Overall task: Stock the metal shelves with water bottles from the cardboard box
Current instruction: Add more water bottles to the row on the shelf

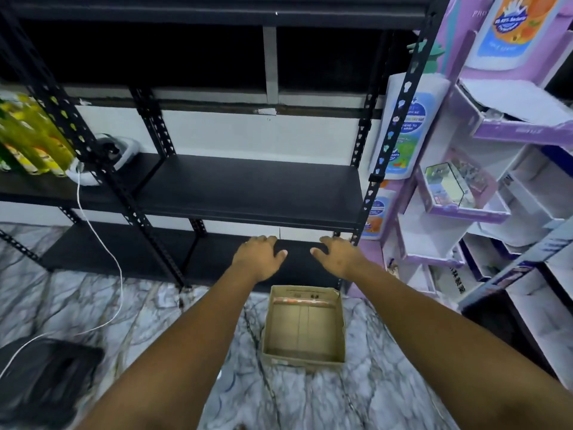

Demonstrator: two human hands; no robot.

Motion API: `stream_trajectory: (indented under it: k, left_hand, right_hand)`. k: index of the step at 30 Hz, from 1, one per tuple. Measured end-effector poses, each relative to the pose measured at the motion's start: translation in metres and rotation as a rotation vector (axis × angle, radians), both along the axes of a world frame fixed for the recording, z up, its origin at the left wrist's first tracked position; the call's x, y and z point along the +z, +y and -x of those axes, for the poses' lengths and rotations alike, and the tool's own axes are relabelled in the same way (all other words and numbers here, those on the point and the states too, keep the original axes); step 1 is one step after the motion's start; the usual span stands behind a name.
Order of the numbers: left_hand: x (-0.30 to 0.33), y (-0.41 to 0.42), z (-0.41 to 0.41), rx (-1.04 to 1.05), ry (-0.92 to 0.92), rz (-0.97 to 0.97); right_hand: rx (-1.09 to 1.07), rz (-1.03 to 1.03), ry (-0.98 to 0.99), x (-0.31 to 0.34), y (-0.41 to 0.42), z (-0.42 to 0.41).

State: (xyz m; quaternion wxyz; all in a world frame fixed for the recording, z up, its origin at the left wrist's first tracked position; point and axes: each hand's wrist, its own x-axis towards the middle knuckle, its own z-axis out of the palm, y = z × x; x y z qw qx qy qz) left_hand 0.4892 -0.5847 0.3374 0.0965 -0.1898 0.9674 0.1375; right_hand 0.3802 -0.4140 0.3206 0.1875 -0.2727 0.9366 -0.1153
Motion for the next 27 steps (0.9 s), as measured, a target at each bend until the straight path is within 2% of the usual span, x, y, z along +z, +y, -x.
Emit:
stream_trajectory:
  k: [15,21,27]
  left_hand:
    - [-0.154,-0.091,-0.055,0.162,-0.123,-0.141]
    - [-0.251,-0.132,-0.099,0.266,-0.163,-0.195]
    - [-0.367,-0.141,-0.147,0.43,-0.088,-0.24]
  right_hand:
    - [0.137,-0.138,-0.234,-0.127,-0.106,-0.035]
    - [0.195,-0.194,-0.326,-0.219,-0.169,-0.062]
    - [0.266,-0.192,-0.408,-0.324,-0.21,-0.083]
